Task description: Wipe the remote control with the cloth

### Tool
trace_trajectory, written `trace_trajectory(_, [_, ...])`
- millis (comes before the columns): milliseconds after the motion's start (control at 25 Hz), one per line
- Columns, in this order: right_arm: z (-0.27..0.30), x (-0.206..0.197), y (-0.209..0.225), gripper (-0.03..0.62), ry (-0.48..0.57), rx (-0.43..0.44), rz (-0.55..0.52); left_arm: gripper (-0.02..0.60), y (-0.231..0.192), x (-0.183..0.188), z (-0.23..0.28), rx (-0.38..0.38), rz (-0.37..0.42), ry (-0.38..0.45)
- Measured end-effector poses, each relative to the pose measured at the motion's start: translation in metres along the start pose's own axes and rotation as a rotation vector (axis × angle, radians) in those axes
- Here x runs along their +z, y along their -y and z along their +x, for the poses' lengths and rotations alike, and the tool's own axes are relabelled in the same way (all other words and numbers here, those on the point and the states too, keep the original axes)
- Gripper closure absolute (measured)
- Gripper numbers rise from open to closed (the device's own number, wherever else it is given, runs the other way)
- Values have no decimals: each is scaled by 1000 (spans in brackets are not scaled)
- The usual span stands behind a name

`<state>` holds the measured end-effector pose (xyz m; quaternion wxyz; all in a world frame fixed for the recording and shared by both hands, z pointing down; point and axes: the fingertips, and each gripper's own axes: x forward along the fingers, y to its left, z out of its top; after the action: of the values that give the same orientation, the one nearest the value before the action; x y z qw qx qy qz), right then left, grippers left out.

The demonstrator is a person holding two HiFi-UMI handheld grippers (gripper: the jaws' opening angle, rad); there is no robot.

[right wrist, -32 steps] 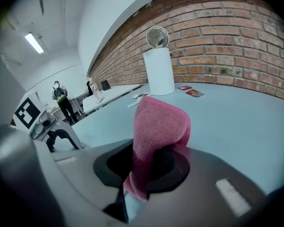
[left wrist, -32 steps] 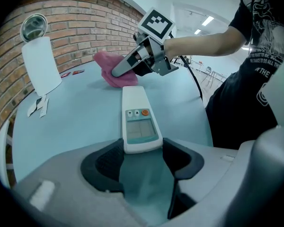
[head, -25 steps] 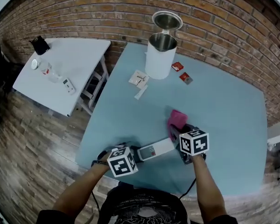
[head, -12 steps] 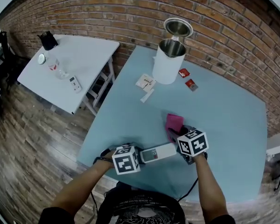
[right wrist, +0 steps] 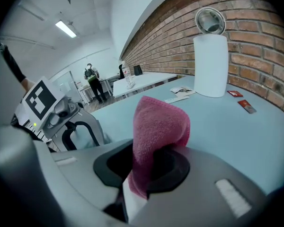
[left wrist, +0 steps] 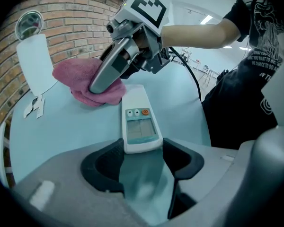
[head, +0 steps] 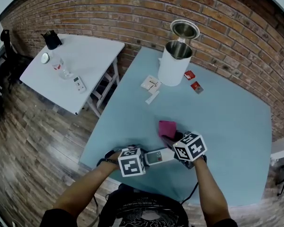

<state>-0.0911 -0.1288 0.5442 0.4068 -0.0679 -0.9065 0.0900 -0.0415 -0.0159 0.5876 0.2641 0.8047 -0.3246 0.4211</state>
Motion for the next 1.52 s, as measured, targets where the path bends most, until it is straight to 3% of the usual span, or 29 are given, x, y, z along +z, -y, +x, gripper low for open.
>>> trace_trajectory(600, [29, 14, -57, 525, -4, 116, -54, 334, -1, 0, 1, 10, 4, -4])
trace_trajectory(1080, [38, 20, -74, 525, 41, 140, 6, 336, -1, -2, 2, 7, -14, 0])
trace_trajectory(1280, [13, 29, -48, 525, 189, 29, 122, 337, -5, 2, -3, -21, -121, 55])
trace_trajectory(1520, [-47, 17, 3, 525, 399, -153, 325, 337, -13, 9, -13, -128, -425, 177])
